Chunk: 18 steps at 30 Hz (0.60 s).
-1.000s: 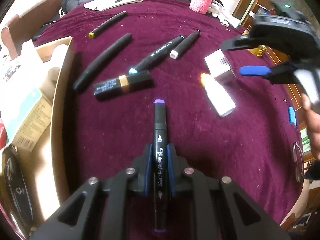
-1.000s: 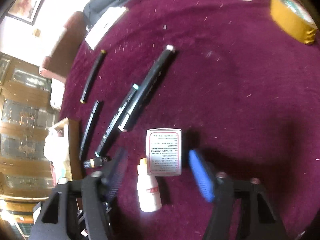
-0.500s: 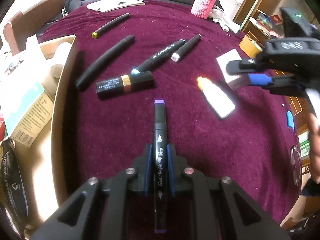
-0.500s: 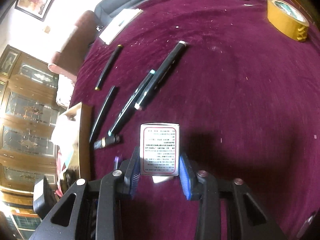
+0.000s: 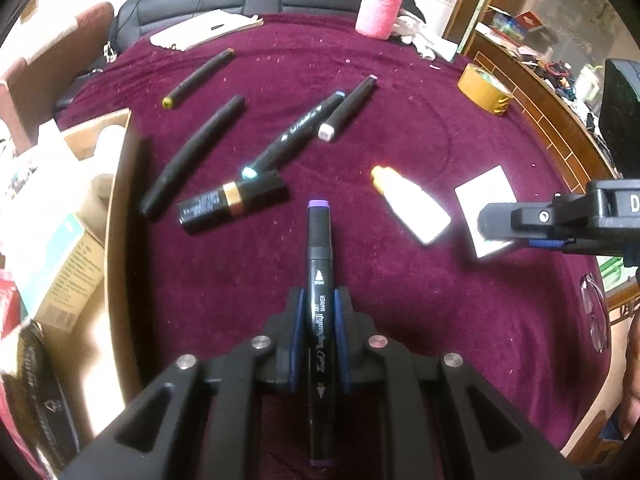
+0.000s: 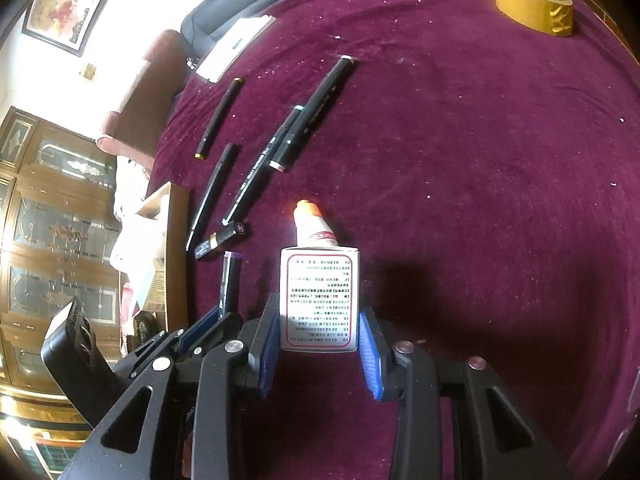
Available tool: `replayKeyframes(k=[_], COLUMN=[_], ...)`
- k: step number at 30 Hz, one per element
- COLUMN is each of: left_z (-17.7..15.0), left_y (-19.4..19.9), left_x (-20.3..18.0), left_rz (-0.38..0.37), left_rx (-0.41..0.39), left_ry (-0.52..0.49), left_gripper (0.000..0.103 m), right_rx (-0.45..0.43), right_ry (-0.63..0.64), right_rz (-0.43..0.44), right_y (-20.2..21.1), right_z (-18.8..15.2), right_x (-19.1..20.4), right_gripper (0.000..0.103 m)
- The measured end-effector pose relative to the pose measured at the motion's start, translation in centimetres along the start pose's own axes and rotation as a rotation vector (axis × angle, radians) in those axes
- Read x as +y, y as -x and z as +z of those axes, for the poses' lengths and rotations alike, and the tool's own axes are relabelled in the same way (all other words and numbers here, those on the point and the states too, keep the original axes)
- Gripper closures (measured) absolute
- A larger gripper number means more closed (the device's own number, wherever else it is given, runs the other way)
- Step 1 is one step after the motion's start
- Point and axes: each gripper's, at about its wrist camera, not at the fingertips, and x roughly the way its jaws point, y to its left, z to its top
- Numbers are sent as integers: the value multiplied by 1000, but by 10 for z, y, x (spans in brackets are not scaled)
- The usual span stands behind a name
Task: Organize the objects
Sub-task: 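Carry marker and white box into the cardboard box while both grippers release them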
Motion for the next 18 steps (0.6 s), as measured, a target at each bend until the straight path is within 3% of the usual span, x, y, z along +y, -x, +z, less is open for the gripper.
replayKeyframes(k=[18], left_z=[5], left_y=[50], left_x=[32], left_rz=[33], left_rx=[-109], left_ry=[-42], left_gripper=[89], right_rx=[1], right_ry=[74], right_rz=[20], right_y=[-19], right_z=[-12], right_x=[67], right_gripper=[64])
